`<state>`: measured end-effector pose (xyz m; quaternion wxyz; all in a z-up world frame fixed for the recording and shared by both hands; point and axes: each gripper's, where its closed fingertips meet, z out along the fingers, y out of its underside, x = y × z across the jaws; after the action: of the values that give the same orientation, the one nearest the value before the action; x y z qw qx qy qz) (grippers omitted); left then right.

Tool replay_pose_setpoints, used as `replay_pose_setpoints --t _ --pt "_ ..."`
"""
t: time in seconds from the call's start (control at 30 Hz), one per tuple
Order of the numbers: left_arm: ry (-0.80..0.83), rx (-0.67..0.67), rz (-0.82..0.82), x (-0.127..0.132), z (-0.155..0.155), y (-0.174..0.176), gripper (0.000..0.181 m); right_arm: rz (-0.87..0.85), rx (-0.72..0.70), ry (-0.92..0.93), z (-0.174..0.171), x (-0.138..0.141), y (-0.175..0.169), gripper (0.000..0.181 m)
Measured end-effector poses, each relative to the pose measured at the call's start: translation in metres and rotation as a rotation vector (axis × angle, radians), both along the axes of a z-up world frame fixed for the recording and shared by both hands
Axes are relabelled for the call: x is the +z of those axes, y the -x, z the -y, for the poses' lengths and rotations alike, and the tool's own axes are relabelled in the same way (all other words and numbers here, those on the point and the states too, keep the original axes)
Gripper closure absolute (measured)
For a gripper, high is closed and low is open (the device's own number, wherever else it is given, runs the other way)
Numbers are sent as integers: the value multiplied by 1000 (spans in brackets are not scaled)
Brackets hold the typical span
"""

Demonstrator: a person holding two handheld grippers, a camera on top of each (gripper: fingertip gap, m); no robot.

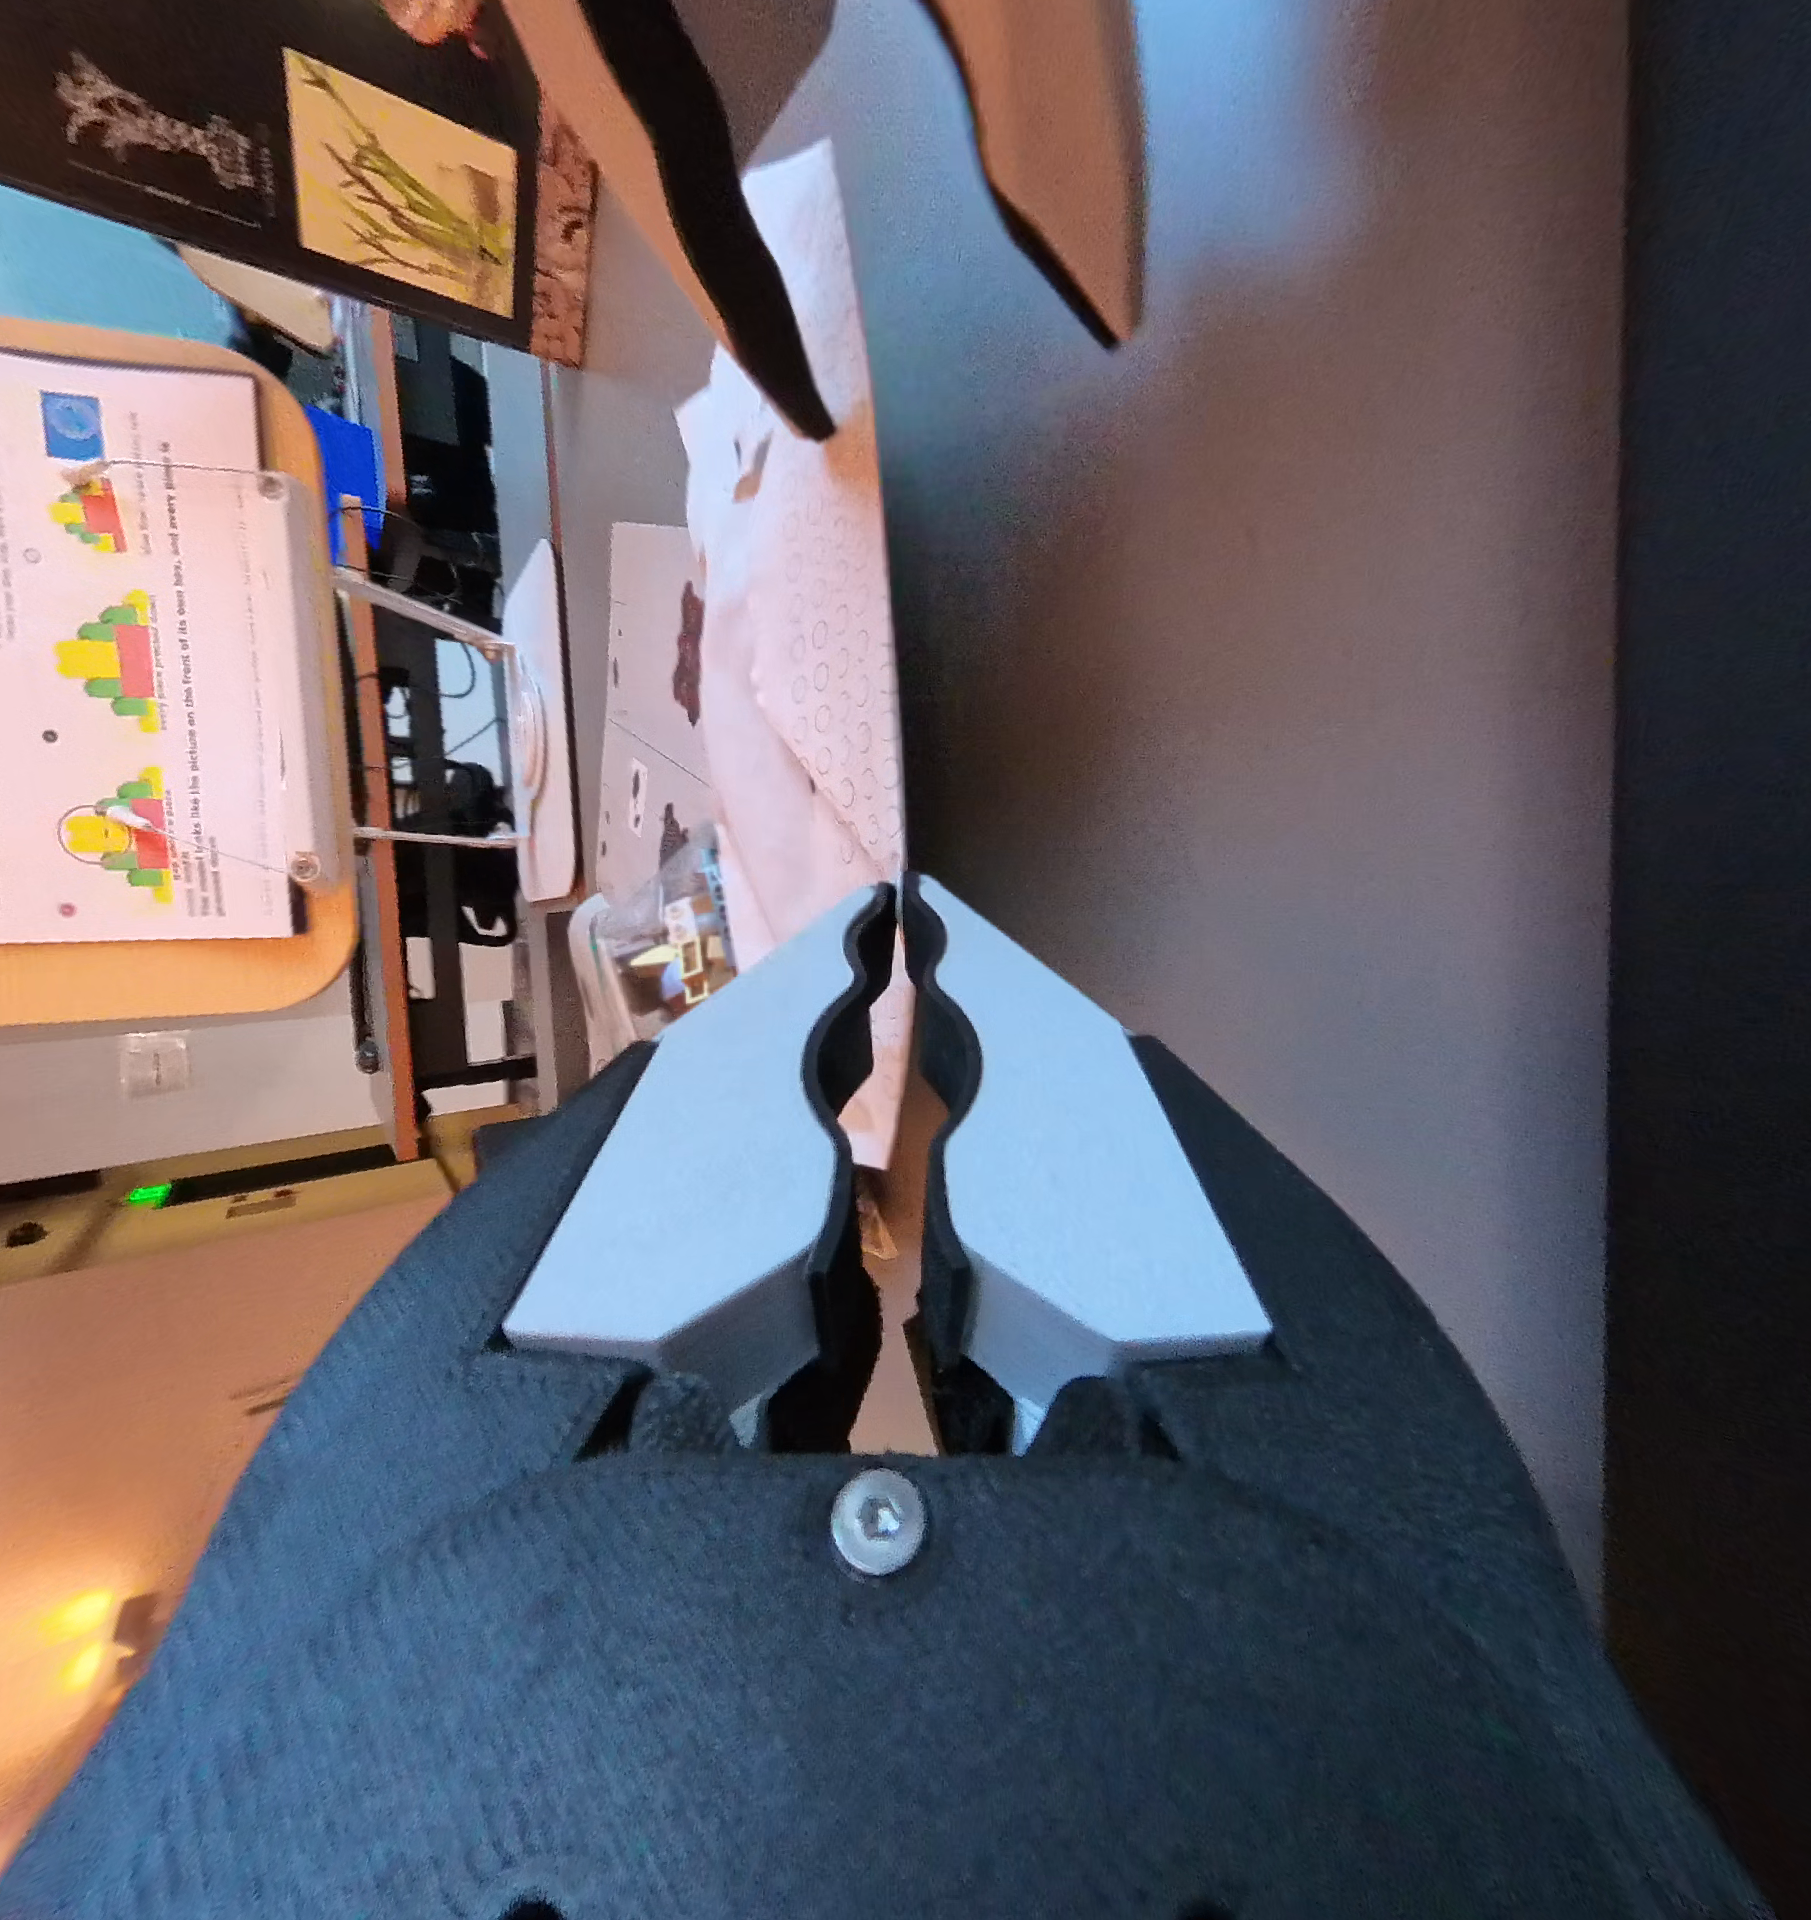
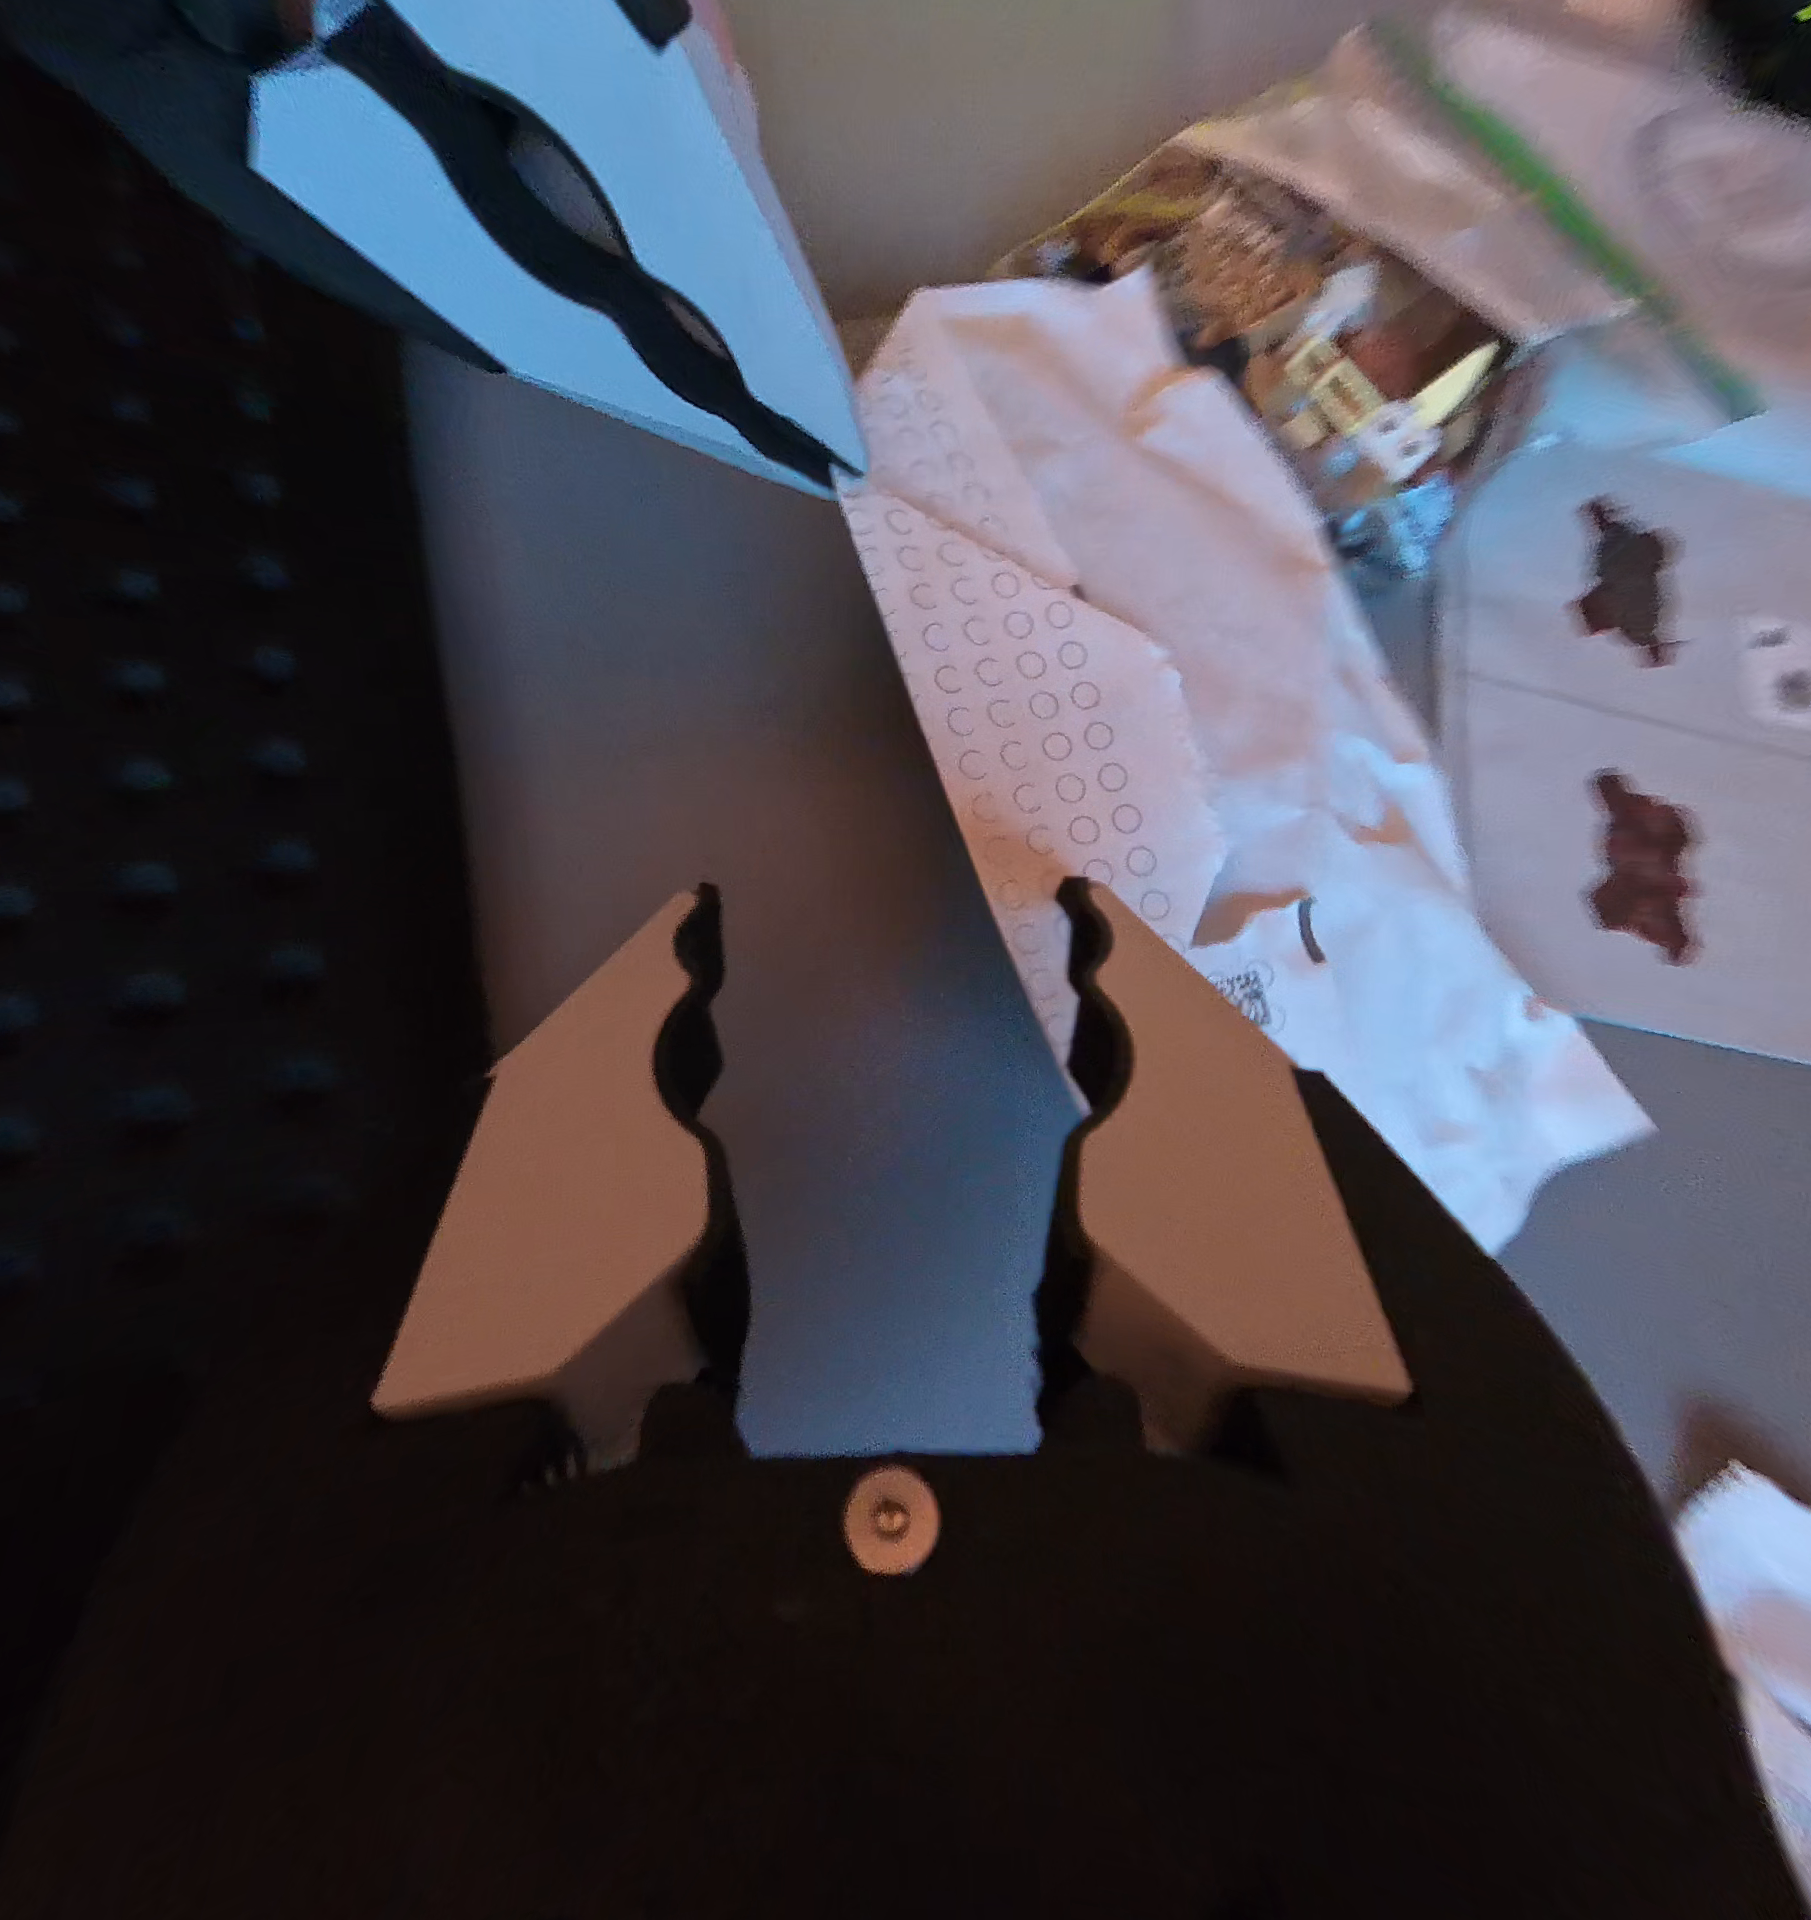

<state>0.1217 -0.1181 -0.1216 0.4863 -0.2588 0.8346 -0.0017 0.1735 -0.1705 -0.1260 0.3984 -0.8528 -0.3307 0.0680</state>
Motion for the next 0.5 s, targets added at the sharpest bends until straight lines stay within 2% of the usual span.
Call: replay_pose_setpoints --t 0.1,0.17,0.3,0.4,0.43,0.47,0.5 --pt "56 2 23 15 8 -2 181 112 -92 -127 0 12 -5 93" --pt "53 2 35 22 11 -1 181 268 -146 -189 -4 15 -16 95" --pt "77 -18 42 25 26 5 181 599 -91 -374 -15 23 -15 122" --pt "76 -27 42 26 36 14 181 794 3 -409 -19 14 -7 144" --pt "81 -29 43 27 39 18 181 835 23 -393 -19 9 -7 150" --pt "91 -28 42 27 41 22 181 854 33 -389 -19 7 -6 164" --pt "101 -21 46 27 41 26 181 848 43 -397 -17 8 -1 167"
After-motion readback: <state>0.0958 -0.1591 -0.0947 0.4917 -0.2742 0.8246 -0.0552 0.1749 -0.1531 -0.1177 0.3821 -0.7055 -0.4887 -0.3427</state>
